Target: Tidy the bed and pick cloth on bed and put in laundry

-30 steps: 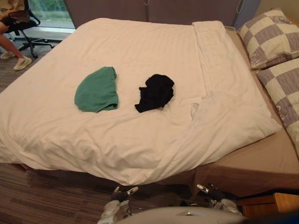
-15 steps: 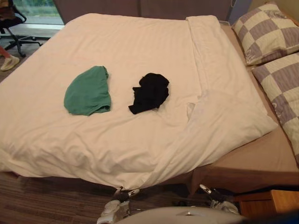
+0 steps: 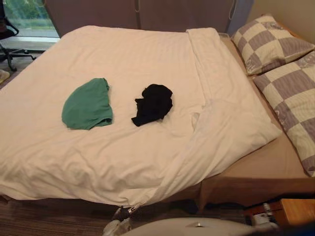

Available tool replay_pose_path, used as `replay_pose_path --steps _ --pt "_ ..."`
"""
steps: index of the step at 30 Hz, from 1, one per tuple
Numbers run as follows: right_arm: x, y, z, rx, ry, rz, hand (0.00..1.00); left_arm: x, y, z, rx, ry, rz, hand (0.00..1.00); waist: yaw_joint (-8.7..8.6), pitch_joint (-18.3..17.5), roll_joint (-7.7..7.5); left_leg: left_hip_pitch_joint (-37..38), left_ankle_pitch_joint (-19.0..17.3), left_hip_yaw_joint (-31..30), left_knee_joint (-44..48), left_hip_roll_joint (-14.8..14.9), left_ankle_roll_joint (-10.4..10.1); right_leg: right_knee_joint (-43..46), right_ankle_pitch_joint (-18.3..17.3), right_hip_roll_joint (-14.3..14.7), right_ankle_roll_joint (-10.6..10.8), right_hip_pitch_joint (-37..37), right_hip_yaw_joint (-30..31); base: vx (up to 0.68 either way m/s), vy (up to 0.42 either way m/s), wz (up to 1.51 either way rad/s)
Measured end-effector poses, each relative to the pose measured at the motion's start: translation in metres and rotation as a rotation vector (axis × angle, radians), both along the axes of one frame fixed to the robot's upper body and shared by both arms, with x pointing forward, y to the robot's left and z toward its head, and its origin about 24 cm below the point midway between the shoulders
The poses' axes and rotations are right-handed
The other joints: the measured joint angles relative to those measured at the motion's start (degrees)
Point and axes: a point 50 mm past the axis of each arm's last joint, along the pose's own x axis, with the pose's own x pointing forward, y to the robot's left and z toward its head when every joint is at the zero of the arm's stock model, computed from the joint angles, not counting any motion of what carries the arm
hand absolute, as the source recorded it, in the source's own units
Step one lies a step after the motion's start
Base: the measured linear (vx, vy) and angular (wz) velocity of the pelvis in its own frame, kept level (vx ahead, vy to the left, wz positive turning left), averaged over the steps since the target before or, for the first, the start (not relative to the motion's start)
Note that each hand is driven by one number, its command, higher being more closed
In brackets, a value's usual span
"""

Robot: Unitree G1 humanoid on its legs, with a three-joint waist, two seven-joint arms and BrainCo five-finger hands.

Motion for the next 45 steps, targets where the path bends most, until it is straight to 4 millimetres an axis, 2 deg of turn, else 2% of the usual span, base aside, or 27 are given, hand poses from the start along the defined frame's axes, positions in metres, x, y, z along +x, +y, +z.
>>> replay_pose_path --steps 1,3,4,7,8,9,10,12,16,19,26,30,35,38,39,41,43,45 --pt "0.001 -0.008 0.006 -0.032 -0.006 -0.014 0.00 -0.002 0.000 0.000 -0.001 0.006 0.002 0.00 0.03 -0.27 0.00 0.00 0.04 -0.01 -0.24 -0.11 0.06 0.03 -0.02 -0.06 0.03 -0.11 -0.03 -0.01 0.026 0.04" --pt "0.013 -0.037 0.029 -0.154 -0.020 -0.048 0.00 -0.010 0.000 -0.002 -0.012 0.034 0.011 0.00 -0.04 -1.31 0.12 -0.84 0.05 -0.06 -0.25 -0.47 0.17 0.51 -0.16 -0.46 0.24 -1.13 -0.13 0.02 0.032 0.03" --pt "0.017 -0.044 0.035 -0.184 -0.030 -0.055 0.00 -0.010 0.000 -0.002 -0.012 0.034 0.011 0.00 -0.03 -1.33 0.12 -0.94 0.07 -0.14 -0.25 -0.55 0.21 0.59 -0.16 -0.57 0.26 -1.21 -0.21 0.03 0.032 0.06" --pt "0.051 -0.065 0.072 -0.360 -0.110 0.014 0.00 -0.010 0.001 -0.002 -0.017 0.033 0.019 0.00 0.01 -1.34 0.07 -1.19 0.09 -0.53 -0.08 -0.80 0.23 0.68 -0.15 -0.82 0.29 -1.30 -0.43 0.04 0.028 0.06" --pt "0.062 -0.067 0.084 -0.417 -0.132 0.056 0.00 -0.012 0.001 -0.002 -0.017 0.036 0.023 0.00 0.01 -1.36 0.04 -1.25 0.09 -0.61 -0.01 -0.81 0.23 0.71 -0.16 -0.83 0.30 -1.32 -0.50 0.04 0.017 0.04" --pt "0.082 -0.069 0.104 -0.507 -0.175 0.138 0.00 -0.012 0.000 -0.002 -0.017 0.036 0.007 0.00 -0.02 -1.39 0.06 -1.44 0.09 -0.84 0.00 -0.81 0.23 0.75 -0.18 -0.83 0.32 -1.47 -0.55 0.03 0.010 0.06" --pt "0.091 -0.070 0.113 -0.551 -0.188 0.185 0.00 -0.010 0.000 -0.001 -0.016 0.034 -0.008 0.00 -0.01 -1.55 0.32 -1.57 0.09 -0.93 0.00 -0.81 0.23 0.81 -0.18 -0.83 0.33 -1.59 -0.54 0.02 0.008 0.06" --pt "0.127 -0.068 0.151 -0.735 -0.200 0.381 0.00 -0.005 -0.001 0.001 -0.012 0.021 -0.053 0.00 0.02 -1.47 0.21 -1.75 0.10 -1.32 0.01 -0.78 0.23 0.93 -0.27 -0.79 0.39 -1.73 -0.55 0.01 0.002 0.05" --pt "0.174 -0.053 0.187 -0.900 -0.236 0.629 0.00 -0.005 0.001 0.001 0.000 0.032 -0.096 0.00 0.09 -1.47 0.22 -2.17 0.15 -1.97 0.02 -1.24 0.32 1.03 -0.48 -0.77 0.41 -2.02 -0.59 0.00 -0.004 0.05" --pt "0.199 -0.037 0.199 -0.949 -0.251 0.843 0.00 -0.006 0.002 0.001 0.004 0.037 -0.106 0.00 -0.06 -1.48 0.26 -3.55 0.57 -3.24 0.04 -1.59 0.85 1.42 -0.48 -0.82 0.40 -3.39 -1.19 0.00 -0.021 0.11" --pt "0.242 -0.011 0.201 -0.911 -0.170 1.242 0.00 -0.006 0.005 0.003 0.013 0.047 -0.132 0.00 -0.05 -1.05 0.03 -4.32 0.90 -5.30 0.63 -2.00 1.33 1.64 -0.46 -1.48 0.38 -3.25 -2.58 -0.01 0.001 0.13" --pt "0.247 -0.009 0.186 -0.820 -0.049 1.384 0.00 -0.010 0.006 0.002 0.016 0.059 -0.130 0.00 0.24 -0.89 -0.03 -5.13 1.29 -7.06 0.71 -2.39 1.92 1.64 -0.42 -1.98 0.41 -3.19 -3.89 -0.03 0.003 0.20" --pt "0.253 -0.007 0.180 -0.779 0.020 1.474 0.00 -0.017 0.009 0.002 0.027 0.081 -0.122 0.00 0.14 0.46 0.05 -5.55 1.75 -8.16 0.74 -2.98 2.42 1.57 -0.03 -2.65 0.71 -3.05 -5.08 -0.04 0.012 0.11" --pt "0.266 0.004 0.190 -0.828 0.043 1.535 0.00 -0.015 0.013 0.003 0.036 0.074 -0.128 0.00 0.18 2.96 -0.44 -6.89 2.37 -8.22 0.76 -3.29 2.92 1.43 0.81 -2.91 0.84 -4.15 -4.98 -0.10 0.000 -0.02" --pt "0.275 0.011 0.199 -0.858 0.034 1.557 0.00 -0.012 0.017 0.005 0.040 0.062 -0.134 0.00 0.26 4.08 -1.17 -8.38 2.99 -8.27 0.82 -3.35 3.17 1.40 1.54 -2.95 0.62 -5.88 -4.95 -0.15 -0.025 0.03" --pt "0.288 0.020 0.217 -0.904 -0.001 1.566 0.00 0.000 0.023 0.009 0.058 0.023 -0.144 0.00 0.55 7.16 -2.37 -10.31 3.76 -8.46 1.28 -3.35 3.42 1.10 2.72 -2.95 0.38 -7.45 -4.95 -0.14 -0.033 0.03" --pt "0.300 0.025 0.239 -0.948 -0.040 1.543 0.00 0.020 0.028 0.015 0.062 -0.039 -0.127 0.00 1.87 11.47 -3.73 -12.16 4.28 -8.91 2.25 -3.18 3.66 0.38 4.14 -2.92 0.14 -8.25 -4.97 -0.15 -0.040 0.11" --pt "0.308 0.030 0.254 -0.998 -0.039 1.522 0.00 0.040 0.032 0.021 0.067 -0.101 -0.116 0.00 3.19 13.90 -4.70 -14.72 4.44 -9.88 3.70 -2.90 3.73 0.11 5.07 -2.88 -0.07 -9.53 -5.17 -0.13 -0.028 0.24"
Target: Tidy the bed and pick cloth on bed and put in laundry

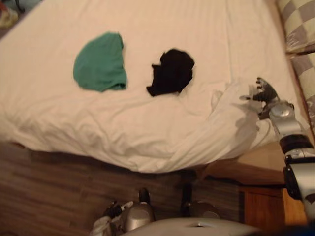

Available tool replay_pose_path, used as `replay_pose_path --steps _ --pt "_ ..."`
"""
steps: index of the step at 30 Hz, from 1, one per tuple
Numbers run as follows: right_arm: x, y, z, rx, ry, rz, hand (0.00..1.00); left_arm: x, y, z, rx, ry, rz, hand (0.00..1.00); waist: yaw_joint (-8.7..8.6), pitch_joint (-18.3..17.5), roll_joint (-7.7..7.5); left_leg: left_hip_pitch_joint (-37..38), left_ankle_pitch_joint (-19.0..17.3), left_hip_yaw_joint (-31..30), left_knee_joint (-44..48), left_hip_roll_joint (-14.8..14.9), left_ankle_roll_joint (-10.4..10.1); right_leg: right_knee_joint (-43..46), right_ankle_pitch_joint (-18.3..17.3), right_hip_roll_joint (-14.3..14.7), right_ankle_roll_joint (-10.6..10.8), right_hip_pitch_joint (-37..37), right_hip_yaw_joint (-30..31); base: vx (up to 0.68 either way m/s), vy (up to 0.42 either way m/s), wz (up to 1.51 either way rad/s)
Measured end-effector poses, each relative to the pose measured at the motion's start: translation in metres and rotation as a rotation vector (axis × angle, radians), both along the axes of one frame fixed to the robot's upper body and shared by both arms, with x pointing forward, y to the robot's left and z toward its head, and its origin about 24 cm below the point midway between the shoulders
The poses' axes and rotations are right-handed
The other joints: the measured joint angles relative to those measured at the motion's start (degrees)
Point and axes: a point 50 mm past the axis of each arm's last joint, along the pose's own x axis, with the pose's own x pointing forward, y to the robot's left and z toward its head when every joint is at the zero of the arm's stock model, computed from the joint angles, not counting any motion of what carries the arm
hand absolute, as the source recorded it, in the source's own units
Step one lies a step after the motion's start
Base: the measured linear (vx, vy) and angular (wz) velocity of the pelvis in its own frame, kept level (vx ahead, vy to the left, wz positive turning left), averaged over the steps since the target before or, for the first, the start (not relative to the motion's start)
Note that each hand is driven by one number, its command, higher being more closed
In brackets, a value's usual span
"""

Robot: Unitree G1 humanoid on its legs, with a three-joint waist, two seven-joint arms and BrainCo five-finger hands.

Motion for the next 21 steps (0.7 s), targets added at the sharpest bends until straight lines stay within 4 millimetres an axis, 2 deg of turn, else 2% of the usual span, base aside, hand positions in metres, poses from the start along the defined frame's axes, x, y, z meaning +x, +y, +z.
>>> replay_pose_path --steps 1,2,3,4,6,8,11,14,19,21 --pt "0.004 0.001 0.013 -0.025 -0.031 -0.001 0.00 0.011 0.001 0.005 0.001 -0.045 0.002 0.00 0.47 1.48 -0.32 -1.31 0.09 -0.89 0.66 0.04 0.08 -0.28 0.49 -0.01 -0.11 -0.42 -0.11 -0.09 -0.014 0.22" --pt "0.005 0.001 0.018 -0.035 -0.041 -0.001 0.00 0.014 0.001 0.006 0.001 -0.055 0.002 0.00 0.59 2.02 -0.25 -1.56 0.16 -1.13 0.76 0.05 0.12 -0.36 0.67 -0.01 -0.17 -0.45 -0.13 -0.09 -0.010 0.24" --pt "0.009 0.000 0.038 -0.055 -0.093 -0.021 0.00 0.023 0.001 0.011 0.007 -0.092 -0.006 0.00 1.52 3.15 -0.31 -3.07 0.44 -1.37 0.95 0.08 0.23 -0.40 1.17 -0.02 -0.27 -1.77 -0.10 -0.08 -0.002 0.16" --pt "0.011 -0.002 0.058 -0.098 -0.137 -0.034 0.00 0.028 0.001 0.014 0.011 -0.113 -0.010 0.00 1.80 4.25 -0.19 -4.20 0.88 -1.72 0.92 0.03 0.36 -0.44 1.59 -0.07 -0.26 -2.65 -0.12 -0.07 0.000 0.17" --pt "0.012 -0.007 0.084 -0.176 -0.186 -0.062 0.00 0.032 0.003 0.017 0.018 -0.130 -0.014 0.00 1.87 6.06 0.16 -5.31 1.53 -2.51 0.73 -0.02 0.43 -0.57 2.26 -0.10 -0.42 -3.44 -0.14 -0.06 0.015 0.18" --pt "0.011 -0.011 0.101 -0.238 -0.208 -0.098 0.00 0.032 0.006 0.017 0.025 -0.128 -0.017 0.00 2.13 6.82 0.09 -6.56 1.91 -2.80 0.69 0.03 0.49 -0.71 2.74 -0.04 -0.40 -4.47 -0.07 -0.04 0.016 0.11" --pt "0.005 -0.024 0.128 -0.350 -0.212 -0.176 0.00 0.039 0.008 0.021 0.033 -0.148 -0.026 0.00 2.65 8.56 0.77 -8.21 2.54 -3.18 0.70 -0.17 0.85 -0.75 3.47 -0.21 -0.38 -6.02 0.03 -0.03 0.018 0.06" --pt "0.000 -0.034 0.134 -0.411 -0.179 -0.229 0.00 0.046 0.005 0.025 0.023 -0.177 -0.037 0.00 2.84 9.27 1.72 -9.46 2.86 -3.48 0.82 -0.32 1.12 -0.99 4.42 -0.33 -0.38 -7.05 0.04 -0.01 0.030 0.06" --pt "-0.002 -0.046 0.125 -0.393 -0.094 -0.290 0.00 0.053 0.002 0.028 0.002 -0.204 -0.067 0.00 2.68 9.99 2.33 -11.00 3.05 -3.87 1.24 -0.90 1.47 -1.06 4.63 -0.93 -0.40 -8.19 0.05 -0.02 0.021 0.05" --pt "-0.008 -0.057 0.133 -0.398 -0.079 -0.337 0.00 0.056 -0.001 0.029 -0.005 -0.212 -0.097 0.00 2.83 10.98 3.11 -11.99 2.86 -4.08 2.08 -0.94 1.69 -1.17 4.82 -1.07 -0.41 -8.61 0.05 -0.06 -0.003 0.04"
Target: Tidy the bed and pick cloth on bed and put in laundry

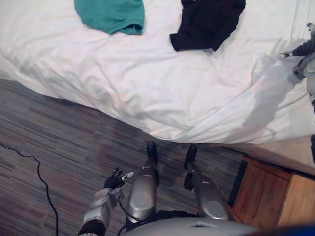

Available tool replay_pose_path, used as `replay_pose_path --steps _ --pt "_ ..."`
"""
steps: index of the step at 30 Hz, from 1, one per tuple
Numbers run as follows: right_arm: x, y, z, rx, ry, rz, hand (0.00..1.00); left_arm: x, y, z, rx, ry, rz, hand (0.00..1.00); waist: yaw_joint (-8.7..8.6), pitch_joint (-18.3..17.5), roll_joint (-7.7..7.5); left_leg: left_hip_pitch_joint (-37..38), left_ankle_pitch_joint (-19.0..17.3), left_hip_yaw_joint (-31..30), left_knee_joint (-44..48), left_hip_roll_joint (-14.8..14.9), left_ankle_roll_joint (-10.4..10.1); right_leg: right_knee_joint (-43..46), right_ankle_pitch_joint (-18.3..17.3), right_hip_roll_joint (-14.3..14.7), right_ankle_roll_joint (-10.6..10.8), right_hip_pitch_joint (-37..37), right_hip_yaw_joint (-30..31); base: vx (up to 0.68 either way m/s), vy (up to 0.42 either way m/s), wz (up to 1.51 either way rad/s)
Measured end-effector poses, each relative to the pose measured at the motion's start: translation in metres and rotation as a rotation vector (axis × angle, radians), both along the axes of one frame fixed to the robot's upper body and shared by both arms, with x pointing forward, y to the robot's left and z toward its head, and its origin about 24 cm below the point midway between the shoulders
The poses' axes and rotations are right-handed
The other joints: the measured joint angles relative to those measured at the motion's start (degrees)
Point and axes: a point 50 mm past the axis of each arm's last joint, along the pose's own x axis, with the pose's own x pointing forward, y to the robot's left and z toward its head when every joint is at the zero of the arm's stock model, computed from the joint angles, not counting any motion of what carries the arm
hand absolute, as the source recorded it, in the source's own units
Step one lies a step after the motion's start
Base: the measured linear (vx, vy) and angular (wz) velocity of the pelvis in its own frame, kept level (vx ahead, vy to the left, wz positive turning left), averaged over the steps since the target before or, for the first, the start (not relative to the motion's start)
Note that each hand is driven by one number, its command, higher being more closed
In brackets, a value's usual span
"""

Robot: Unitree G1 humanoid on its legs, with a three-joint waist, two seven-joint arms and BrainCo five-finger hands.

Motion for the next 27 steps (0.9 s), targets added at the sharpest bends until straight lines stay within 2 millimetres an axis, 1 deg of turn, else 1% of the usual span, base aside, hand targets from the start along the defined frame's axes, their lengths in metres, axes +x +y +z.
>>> replay_pose_path --steps 3,4,7,8,12,14,19,22,25,26,27 --pt "-0.006 -0.008 0.011 -0.010 -0.018 -0.024 0.00 0.001 -0.002 0.001 0.001 -0.005 -0.024 0.00 -0.03 0.11 0.18 -1.72 0.28 0.17 0.10 -0.24 0.10 -0.07 0.00 -0.19 0.00 -1.68 0.11 -0.02 -0.003 0.01" --pt "-0.007 -0.011 0.012 -0.001 -0.010 -0.030 0.00 0.002 -0.005 0.000 -0.003 -0.003 -0.040 0.00 -0.29 0.44 0.72 -1.96 0.38 0.17 0.20 -0.30 0.11 -0.16 0.02 -0.24 0.00 -1.82 0.14 0.00 0.000 0.00" --pt "-0.006 -0.011 0.010 0.008 0.007 -0.018 0.00 0.004 -0.011 0.001 -0.021 -0.015 -0.075 0.00 -0.71 0.83 1.47 -2.10 0.37 0.47 0.45 -0.37 0.12 -0.33 0.02 -0.30 0.00 -1.92 0.32 -0.01 -0.003 -0.03" --pt "-0.006 -0.010 0.010 0.012 0.016 -0.011 1.00 0.006 -0.012 0.002 -0.024 -0.025 -0.077 0.00 -0.84 0.94 1.66 -2.23 0.37 0.51 0.56 -0.37 0.12 -0.36 0.02 -0.31 0.00 -2.03 0.37 -0.02 -0.007 -0.04" --pt "-0.005 -0.009 0.007 0.041 0.052 0.024 1.00 0.008 -0.015 0.003 -0.023 -0.038 -0.096 0.00 -0.94 1.00 1.86 -2.79 0.37 1.27 0.77 -0.37 0.12 -0.36 0.03 -0.31 -0.01 -2.95 1.27 -0.01 -0.002 -0.09" --pt "-0.005 -0.009 0.001 0.092 0.073 0.051 1.00 0.007 -0.017 0.002 -0.038 -0.035 -0.093 0.00 -1.04 0.96 1.94 -2.76 0.37 1.67 0.83 -0.41 0.12 -0.35 0.14 -0.34 -0.02 -3.12 1.74 0.00 0.007 -0.09" --pt "-0.006 -0.013 -0.006 0.142 0.067 0.061 1.00 0.007 -0.018 0.003 -0.049 -0.042 -0.097 0.00 -1.16 0.93 1.99 -2.29 0.38 1.73 0.87 -0.41 0.13 -0.34 0.19 -0.35 -0.03 -2.64 1.80 0.00 0.000 0.00" --pt "-0.007 -0.015 -0.015 0.170 0.057 0.075 1.00 0.007 -0.017 0.003 -0.048 -0.042 -0.096 0.00 -1.07 0.88 2.09 -0.87 0.37 1.87 0.69 -0.42 0.14 -0.35 0.19 -0.33 -0.03 -1.35 1.96 0.00 0.001 -0.01" --pt "-0.011 -0.020 -0.026 0.252 0.012 0.098 1.00 0.007 -0.017 0.003 -0.047 -0.048 -0.094 0.00 -0.97 0.78 2.13 0.75 0.36 2.50 0.07 -0.48 0.14 -0.35 0.17 -0.32 -0.03 -0.37 2.57 -0.03 0.005 -0.12" --pt "-0.013 -0.020 -0.031 0.268 -0.008 0.112 1.00 0.005 -0.017 0.002 -0.052 -0.045 -0.091 0.00 -0.94 0.64 2.11 1.59 0.36 3.08 -0.34 -0.59 0.14 -0.44 0.15 -0.32 0.00 0.06 3.24 -0.02 0.009 -0.18" --pt "-0.017 -0.023 -0.039 0.289 -0.022 0.120 1.00 0.003 -0.018 0.001 -0.063 -0.043 -0.081 0.00 -1.31 -0.22 2.13 2.00 0.38 3.16 -0.65 -0.74 0.12 -0.55 0.13 -0.38 0.04 0.33 3.30 -0.01 0.011 -0.14"
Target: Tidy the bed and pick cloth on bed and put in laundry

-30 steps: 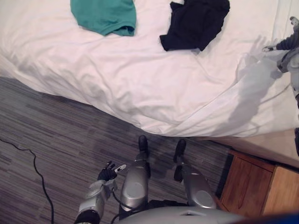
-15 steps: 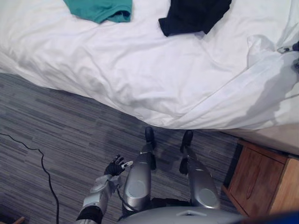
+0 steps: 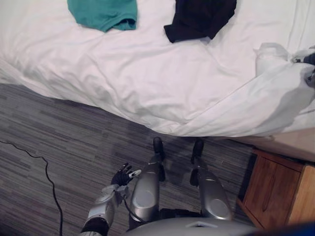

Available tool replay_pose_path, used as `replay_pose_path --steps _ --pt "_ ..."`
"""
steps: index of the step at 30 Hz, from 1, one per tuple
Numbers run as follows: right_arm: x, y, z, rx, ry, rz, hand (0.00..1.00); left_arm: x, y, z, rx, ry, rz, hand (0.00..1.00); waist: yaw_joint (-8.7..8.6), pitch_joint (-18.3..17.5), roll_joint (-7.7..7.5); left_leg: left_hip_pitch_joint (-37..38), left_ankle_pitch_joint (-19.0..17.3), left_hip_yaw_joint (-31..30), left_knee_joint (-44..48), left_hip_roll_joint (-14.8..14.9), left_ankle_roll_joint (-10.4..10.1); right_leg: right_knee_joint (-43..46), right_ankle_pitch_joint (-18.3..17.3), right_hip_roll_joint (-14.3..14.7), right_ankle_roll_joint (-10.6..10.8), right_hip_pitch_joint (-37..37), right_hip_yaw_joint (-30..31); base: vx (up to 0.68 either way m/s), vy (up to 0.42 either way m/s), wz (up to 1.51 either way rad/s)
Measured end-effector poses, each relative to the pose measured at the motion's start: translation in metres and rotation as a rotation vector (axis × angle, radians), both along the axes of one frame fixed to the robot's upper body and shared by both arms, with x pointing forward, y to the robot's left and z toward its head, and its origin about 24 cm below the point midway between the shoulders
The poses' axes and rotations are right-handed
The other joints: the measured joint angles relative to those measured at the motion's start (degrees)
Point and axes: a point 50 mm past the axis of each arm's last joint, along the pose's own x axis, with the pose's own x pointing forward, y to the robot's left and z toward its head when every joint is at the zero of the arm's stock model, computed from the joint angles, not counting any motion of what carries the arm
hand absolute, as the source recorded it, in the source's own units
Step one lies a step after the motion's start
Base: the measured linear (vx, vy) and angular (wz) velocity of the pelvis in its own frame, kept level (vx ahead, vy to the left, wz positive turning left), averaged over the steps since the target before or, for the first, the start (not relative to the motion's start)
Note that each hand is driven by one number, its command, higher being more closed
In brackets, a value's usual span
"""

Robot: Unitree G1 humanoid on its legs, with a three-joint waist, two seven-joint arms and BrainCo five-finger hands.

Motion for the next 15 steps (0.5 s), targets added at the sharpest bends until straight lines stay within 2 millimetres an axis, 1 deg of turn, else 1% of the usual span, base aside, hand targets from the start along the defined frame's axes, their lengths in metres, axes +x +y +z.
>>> replay_pose_path --steps 2,4,5,7,8,9,10,11,12,13,14,15 --pt "-0.007 -0.005 -0.016 0.033 0.004 -0.001 1.00 -0.003 -0.002 -0.002 -0.008 0.010 0.006 0.00 -0.38 -1.85 -0.18 0.42 0.18 0.02 -0.68 -0.07 -0.12 -0.01 -0.07 0.01 0.11 0.07 -0.01 0.03 0.010 -0.02" --pt "-0.020 -0.013 -0.040 0.063 0.024 -0.013 1.00 -0.008 -0.006 -0.005 -0.018 0.022 0.008 0.00 -0.84 -4.31 -0.66 1.56 0.30 0.04 -1.50 -0.07 -0.27 0.00 -0.27 0.11 0.39 0.82 -0.02 0.05 0.008 -0.01" --pt "-0.026 -0.014 -0.051 0.083 0.025 -0.015 1.00 -0.011 -0.008 -0.007 -0.025 0.030 0.013 0.00 -1.38 -5.45 -1.02 2.14 0.29 0.03 -1.67 -0.07 -0.29 0.00 -0.37 0.12 0.54 1.33 -0.02 0.07 0.014 -0.02" --pt "-0.039 -0.010 -0.082 0.139 0.026 -0.008 1.00 -0.023 -0.010 -0.012 -0.034 0.062 0.029 0.00 -2.86 -8.18 -2.40 4.31 0.13 0.54 -2.58 -0.09 -0.50 0.02 -0.79 0.23 0.92 2.81 0.41 0.04 0.019 -0.11" --pt "-0.043 -0.008 -0.092 0.160 0.033 -0.009 1.00 -0.026 -0.009 -0.014 -0.032 0.073 0.030 0.00 -3.17 -9.22 -2.97 4.60 0.11 0.83 -2.82 -0.17 -0.52 0.11 -1.17 0.20 1.12 2.84 0.89 0.03 0.015 -0.22" --pt "-0.050 -0.005 -0.107 0.193 0.043 -0.011 1.00 -0.031 -0.008 -0.016 -0.020 0.092 0.027 0.00 -3.26 -10.35 -3.69 5.48 -0.07 1.61 -3.20 -0.17 -0.77 0.28 -1.47 0.31 1.11 3.07 1.68 0.04 0.012 -0.30" --pt "-0.061 0.000 -0.129 0.236 0.056 -0.019 1.00 -0.038 -0.006 -0.020 -0.010 0.125 0.040 0.00 -3.77 -12.39 -4.50 6.39 -0.46 2.32 -3.71 -0.18 -1.31 0.52 -1.98 0.41 1.10 3.28 2.48 0.05 0.012 -0.36" --pt "-0.069 0.005 -0.144 0.267 0.065 -0.026 1.00 -0.043 -0.005 -0.022 -0.008 0.142 0.048 0.00 -4.36 -13.49 -4.93 7.30 -0.59 2.82 -3.99 -0.16 -1.32 0.94 -2.56 0.47 1.33 3.61 3.03 0.04 0.016 -0.29" --pt "-0.080 0.011 -0.162 0.300 0.086 -0.034 1.00 -0.050 -0.004 -0.026 -0.011 0.172 0.068 0.00 -5.38 -15.08 -5.09 8.51 -0.76 3.11 -4.71 -0.24 -1.36 1.24 -3.28 0.48 1.32 4.26 3.14 0.04 0.018 -0.19" --pt "-0.086 0.013 -0.170 0.317 0.098 -0.041 1.00 -0.054 -0.004 -0.028 -0.010 0.186 0.070 0.00 -5.90 -16.17 -5.14 8.82 -0.84 3.37 -4.95 -0.28 -1.40 1.38 -3.45 0.48 1.35 4.28 3.24 0.04 0.027 -0.17" --pt "-0.099 0.015 -0.184 0.341 0.122 -0.058 1.00 -0.060 -0.007 -0.031 -0.002 0.210 0.065 0.00 -6.65 -17.93 -4.87 9.32 -1.11 3.74 -5.17 -0.35 -1.47 1.72 -4.09 0.47 1.87 4.31 3.72 0.04 0.031 -0.21" --pt "-0.109 0.016 -0.196 0.362 0.144 -0.076 1.00 -0.064 -0.007 -0.033 0.004 0.229 0.071 0.00 -7.24 -19.28 -4.63 9.78 -1.41 4.31 -5.18 -0.37 -1.54 2.06 -4.36 0.48 1.69 4.29 4.36 0.04 0.028 -0.24"
